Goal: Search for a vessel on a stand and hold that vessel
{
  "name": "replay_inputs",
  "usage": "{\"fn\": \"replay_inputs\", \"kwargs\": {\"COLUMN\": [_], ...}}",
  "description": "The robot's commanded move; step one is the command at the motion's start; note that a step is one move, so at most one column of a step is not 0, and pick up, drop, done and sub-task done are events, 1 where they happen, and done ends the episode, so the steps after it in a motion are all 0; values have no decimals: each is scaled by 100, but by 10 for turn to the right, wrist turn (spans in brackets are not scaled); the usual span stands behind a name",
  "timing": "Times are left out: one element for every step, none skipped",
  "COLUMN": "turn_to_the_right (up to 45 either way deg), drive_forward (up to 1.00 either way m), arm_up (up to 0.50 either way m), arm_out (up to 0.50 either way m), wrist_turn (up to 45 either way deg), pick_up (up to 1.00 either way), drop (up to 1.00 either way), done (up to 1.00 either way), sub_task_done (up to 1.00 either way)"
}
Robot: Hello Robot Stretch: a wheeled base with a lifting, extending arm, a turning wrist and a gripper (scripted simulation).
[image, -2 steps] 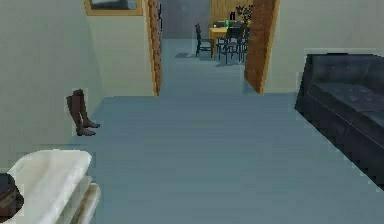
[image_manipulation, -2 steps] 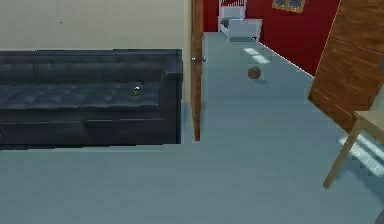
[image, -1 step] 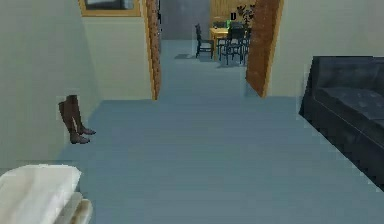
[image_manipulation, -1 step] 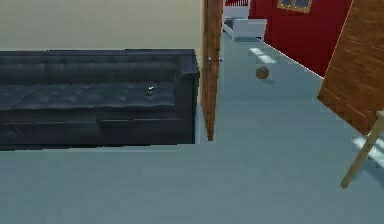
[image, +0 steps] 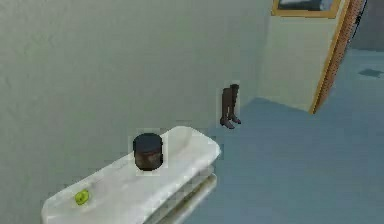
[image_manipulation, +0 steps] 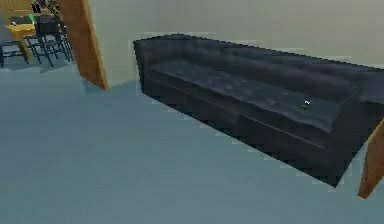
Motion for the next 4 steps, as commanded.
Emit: {"fn": "replay_inputs", "kwargs": {"turn_to_the_right": [-450, -450, -120, 450], "drive_forward": [0, 0, 0, 0], "arm_up": [0, 0, 0, 0], "arm_out": [0, 0, 0, 0], "wrist_turn": [0, 0, 0, 0], "pick_up": [0, 0, 0, 0], "drop": [0, 0, 0, 0], "done": [0, 0, 0, 0], "sub_task_done": [0, 0, 0, 0]}}
